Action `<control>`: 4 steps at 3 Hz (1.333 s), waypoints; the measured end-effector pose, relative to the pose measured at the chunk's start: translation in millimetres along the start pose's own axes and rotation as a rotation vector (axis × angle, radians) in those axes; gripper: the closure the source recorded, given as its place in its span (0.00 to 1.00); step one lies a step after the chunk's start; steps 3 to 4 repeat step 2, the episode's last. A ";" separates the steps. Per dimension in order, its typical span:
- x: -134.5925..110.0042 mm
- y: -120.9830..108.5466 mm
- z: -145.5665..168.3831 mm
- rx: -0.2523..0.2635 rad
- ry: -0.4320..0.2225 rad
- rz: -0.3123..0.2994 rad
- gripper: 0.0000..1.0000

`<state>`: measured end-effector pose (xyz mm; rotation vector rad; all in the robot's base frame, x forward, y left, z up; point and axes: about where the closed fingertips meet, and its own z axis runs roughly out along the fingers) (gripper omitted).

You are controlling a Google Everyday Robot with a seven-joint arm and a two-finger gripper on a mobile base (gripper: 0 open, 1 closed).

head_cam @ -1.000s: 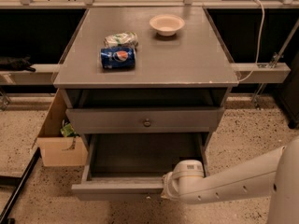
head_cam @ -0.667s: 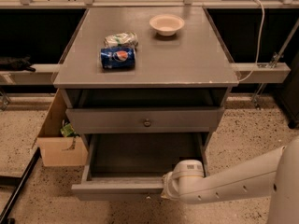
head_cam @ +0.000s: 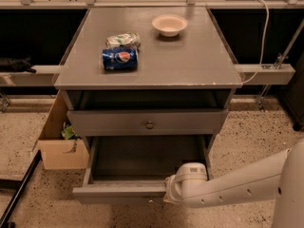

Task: Open middle drawer

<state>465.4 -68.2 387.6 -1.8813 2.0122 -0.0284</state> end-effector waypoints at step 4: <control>0.0 0.1 0.0 0.000 0.000 0.000 0.00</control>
Offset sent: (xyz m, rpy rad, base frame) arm 0.0000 0.0000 0.0000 0.0000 0.0000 0.0000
